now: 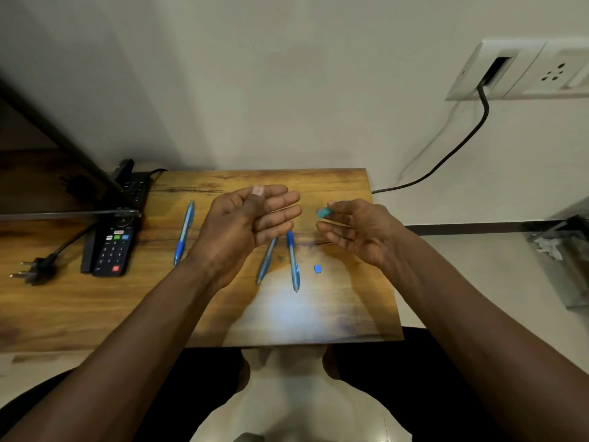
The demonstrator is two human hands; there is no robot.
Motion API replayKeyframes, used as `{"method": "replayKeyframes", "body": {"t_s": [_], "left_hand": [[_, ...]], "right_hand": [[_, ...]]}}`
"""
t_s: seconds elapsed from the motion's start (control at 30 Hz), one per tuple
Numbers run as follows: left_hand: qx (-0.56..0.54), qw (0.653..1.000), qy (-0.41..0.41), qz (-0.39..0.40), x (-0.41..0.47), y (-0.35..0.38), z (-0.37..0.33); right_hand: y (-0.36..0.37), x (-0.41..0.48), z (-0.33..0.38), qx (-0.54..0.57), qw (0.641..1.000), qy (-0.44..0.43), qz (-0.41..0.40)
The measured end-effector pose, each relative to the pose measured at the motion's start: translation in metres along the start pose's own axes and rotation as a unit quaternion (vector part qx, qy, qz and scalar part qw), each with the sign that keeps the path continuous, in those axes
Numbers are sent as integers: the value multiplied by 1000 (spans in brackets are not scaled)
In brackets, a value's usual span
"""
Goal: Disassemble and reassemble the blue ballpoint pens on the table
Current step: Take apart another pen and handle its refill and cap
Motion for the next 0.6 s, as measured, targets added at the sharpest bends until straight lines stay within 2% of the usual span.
{"method": "replayKeyframes", "body": {"t_s": [0.13,0.27,0.4,0.6], "left_hand": [[-26,1000,-1,13,-5,5,-2],[-58,998,-28,21,-8,9,0],[-79,994,-59,35,-11,13,3],[-132,987,-67,59,-13,15,0]], "right_hand": [[-9,0,-13,-93,995,20,-3],[-22,-1,-13,-230,972,-31,-47],[-30,5,-16,-321,941,-58,-87],[-28,8,-21,-382,920,-53,-72]]}}
Point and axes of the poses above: each hand's wrist, its own x-axis towards the middle knuckle, its own y-axis out of the palm, z = x × y, the point moved 7 cm from there along x, towards the middle knuckle, and after that the axes turned 12 degrees about -x, right-handed, at the moved point
